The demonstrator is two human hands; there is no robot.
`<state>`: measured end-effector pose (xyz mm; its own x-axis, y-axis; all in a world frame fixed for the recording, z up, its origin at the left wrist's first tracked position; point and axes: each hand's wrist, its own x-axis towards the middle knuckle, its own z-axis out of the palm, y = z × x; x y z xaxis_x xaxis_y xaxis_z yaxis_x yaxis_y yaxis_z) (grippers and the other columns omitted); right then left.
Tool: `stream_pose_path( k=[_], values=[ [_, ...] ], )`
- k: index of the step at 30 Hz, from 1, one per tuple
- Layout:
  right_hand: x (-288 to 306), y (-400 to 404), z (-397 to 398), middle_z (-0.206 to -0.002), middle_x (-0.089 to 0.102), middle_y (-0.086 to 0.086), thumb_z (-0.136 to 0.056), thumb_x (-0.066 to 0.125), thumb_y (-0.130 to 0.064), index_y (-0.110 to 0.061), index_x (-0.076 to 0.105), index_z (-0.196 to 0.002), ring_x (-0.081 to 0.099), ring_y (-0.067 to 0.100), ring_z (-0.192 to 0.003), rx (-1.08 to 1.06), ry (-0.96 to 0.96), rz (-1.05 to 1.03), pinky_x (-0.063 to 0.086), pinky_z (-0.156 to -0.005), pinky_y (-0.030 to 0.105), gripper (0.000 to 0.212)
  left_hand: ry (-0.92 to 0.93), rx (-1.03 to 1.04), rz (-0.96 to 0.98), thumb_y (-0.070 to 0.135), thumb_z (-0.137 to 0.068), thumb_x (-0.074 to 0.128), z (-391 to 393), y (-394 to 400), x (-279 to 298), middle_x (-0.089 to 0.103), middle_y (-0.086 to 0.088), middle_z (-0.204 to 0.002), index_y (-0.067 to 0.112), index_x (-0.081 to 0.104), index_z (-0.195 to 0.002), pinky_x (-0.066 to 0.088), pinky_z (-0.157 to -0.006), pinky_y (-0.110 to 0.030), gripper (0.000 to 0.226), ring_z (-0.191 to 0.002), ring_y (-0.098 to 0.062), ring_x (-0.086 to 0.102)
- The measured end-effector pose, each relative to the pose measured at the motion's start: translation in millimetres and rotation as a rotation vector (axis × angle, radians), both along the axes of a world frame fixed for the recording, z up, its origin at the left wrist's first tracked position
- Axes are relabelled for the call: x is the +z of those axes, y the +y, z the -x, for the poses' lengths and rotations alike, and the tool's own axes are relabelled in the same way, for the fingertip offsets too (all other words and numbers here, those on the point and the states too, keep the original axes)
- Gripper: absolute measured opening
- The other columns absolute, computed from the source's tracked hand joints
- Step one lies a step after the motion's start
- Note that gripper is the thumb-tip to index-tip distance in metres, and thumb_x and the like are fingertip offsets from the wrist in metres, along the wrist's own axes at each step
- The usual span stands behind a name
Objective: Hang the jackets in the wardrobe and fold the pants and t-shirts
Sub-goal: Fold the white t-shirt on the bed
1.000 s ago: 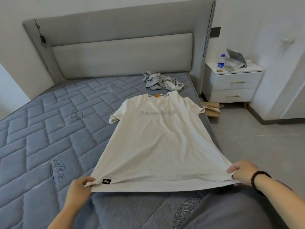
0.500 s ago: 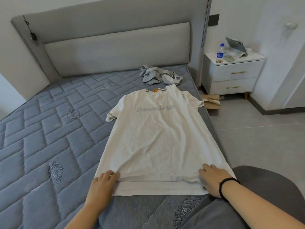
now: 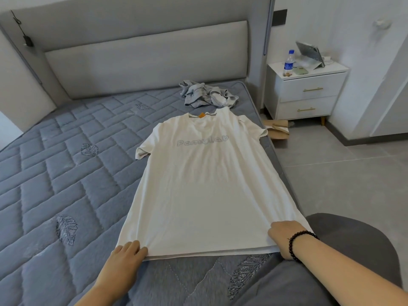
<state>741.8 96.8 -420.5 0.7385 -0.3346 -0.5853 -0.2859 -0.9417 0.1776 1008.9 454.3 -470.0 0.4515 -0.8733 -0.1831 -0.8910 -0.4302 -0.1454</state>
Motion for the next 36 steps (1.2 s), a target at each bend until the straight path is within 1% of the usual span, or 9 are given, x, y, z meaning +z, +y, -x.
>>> stream_pose_path(
  k=[5, 10, 14, 16, 19, 21, 25, 31, 36],
  values=[
    [1.3, 1.7, 3.3, -0.125, 0.049, 0.011, -0.089, 0.052, -0.006, -0.009, 0.052, -0.121, 0.055, 0.030, -0.110, -0.021, 0.001, -0.022, 0.042, -0.083, 0.035, 0.032, -0.051, -0.140, 0.106, 0.029, -0.063, 0.059, 3.5, -9.5, 20.0, 0.045, 0.015, -0.059, 0.033, 0.050, -0.061, 0.039, -0.047, -0.021, 0.010, -0.047, -0.006, 0.046],
    [2.9, 4.3, 1.8, -0.112, 0.054, 0.012, -0.087, 0.054, -0.008, -0.007, 0.059, -0.114, 0.049, 0.027, -0.083, -0.027, 0.054, -0.076, 0.045, -0.078, 0.036, 0.028, -0.118, -0.188, 0.180, 0.036, -0.073, 0.044, 4.2, -68.1, 39.3, 0.050, 0.012, -0.055, 0.029, 0.057, -0.057, 0.043, -0.053, -0.025, 0.022, -0.049, -0.007, 0.049],
    [-0.3, -0.8, 4.6, -0.121, 0.050, 0.011, -0.086, 0.053, -0.014, -0.009, 0.055, -0.116, 0.056, 0.031, -0.102, -0.112, 0.002, -0.159, 0.044, -0.082, 0.037, 0.030, -0.006, -0.245, 0.203, 0.035, -0.084, 0.038, 11.4, -151.9, 40.2, 0.065, 0.013, -0.079, 0.028, 0.068, -0.086, 0.048, -0.065, -0.026, 0.031, -0.069, -0.010, 0.062],
    [-2.3, -5.8, 5.2, -0.116, 0.050, 0.010, -0.089, 0.047, -0.013, -0.013, 0.055, -0.110, 0.055, 0.030, -0.104, -0.178, -0.075, -0.205, 0.040, -0.077, 0.032, 0.023, 0.118, -0.222, 0.252, 0.038, -0.090, 0.026, 17.8, -198.0, 40.8, 0.068, 0.007, -0.107, 0.022, 0.067, -0.111, 0.049, -0.080, -0.030, 0.048, -0.095, -0.015, 0.064],
    [-6.0, -14.9, -0.1, -0.099, 0.043, 0.000, -0.090, 0.039, -0.010, -0.023, 0.048, -0.094, 0.049, 0.025, -0.088, -0.279, -0.286, -0.284, 0.033, -0.060, 0.026, 0.016, 0.291, -0.068, 0.246, 0.039, -0.100, 0.024, 20.9, -260.9, 38.3, 0.040, 0.000, -0.149, 0.017, 0.042, -0.143, 0.032, -0.110, -0.032, 0.051, -0.137, -0.018, 0.038],
    [-8.9, -20.8, -7.5, -0.097, 0.039, -0.007, -0.090, 0.037, -0.011, -0.023, 0.049, -0.095, 0.043, 0.018, -0.083, -0.351, -0.424, -0.332, 0.033, -0.062, 0.026, 0.018, 0.327, -0.001, 0.232, 0.038, -0.104, 0.029, 16.2, -295.6, 32.2, 0.020, -0.002, -0.159, 0.017, 0.028, -0.150, 0.019, -0.118, -0.032, 0.051, -0.147, -0.019, 0.018],
    [-19.4, -35.9, -24.2, -0.097, 0.036, -0.014, -0.091, 0.037, -0.014, -0.025, 0.051, -0.106, 0.042, 0.009, -0.082, -0.457, -0.604, -0.455, 0.033, -0.065, 0.016, 0.024, 0.342, 0.136, 0.177, 0.044, -0.103, 0.024, -9.0, -349.8, 13.9, 0.001, -0.010, -0.162, 0.013, 0.014, -0.153, 0.006, -0.122, -0.041, 0.060, -0.150, -0.024, -0.004],
    [-41.6, -86.7, -55.7, -0.099, 0.047, -0.018, -0.078, 0.038, -0.019, -0.045, 0.044, -0.094, 0.052, 0.007, -0.078, -0.724, -0.822, -0.674, 0.044, -0.067, 0.013, 0.031, 0.289, 0.285, 0.201, 0.050, -0.100, 0.015, -64.0, -432.5, -10.0, -0.004, -0.010, -0.162, 0.014, 0.009, -0.154, -0.003, -0.121, -0.048, 0.065, -0.149, -0.025, -0.011],
    [-46.1, -157.9, -115.8, -0.096, 0.057, -0.009, -0.082, 0.052, 0.006, -0.032, 0.058, -0.091, 0.054, 0.001, -0.071, -0.976, -1.136, -0.810, 0.042, -0.062, 0.011, 0.040, 0.298, 0.360, 0.346, 0.049, -0.101, 0.018, -99.9, -525.6, -13.5, 0.001, -0.007, -0.163, 0.016, 0.011, -0.154, 0.000, -0.120, -0.048, 0.063, -0.150, -0.022, -0.006]
  ],
)
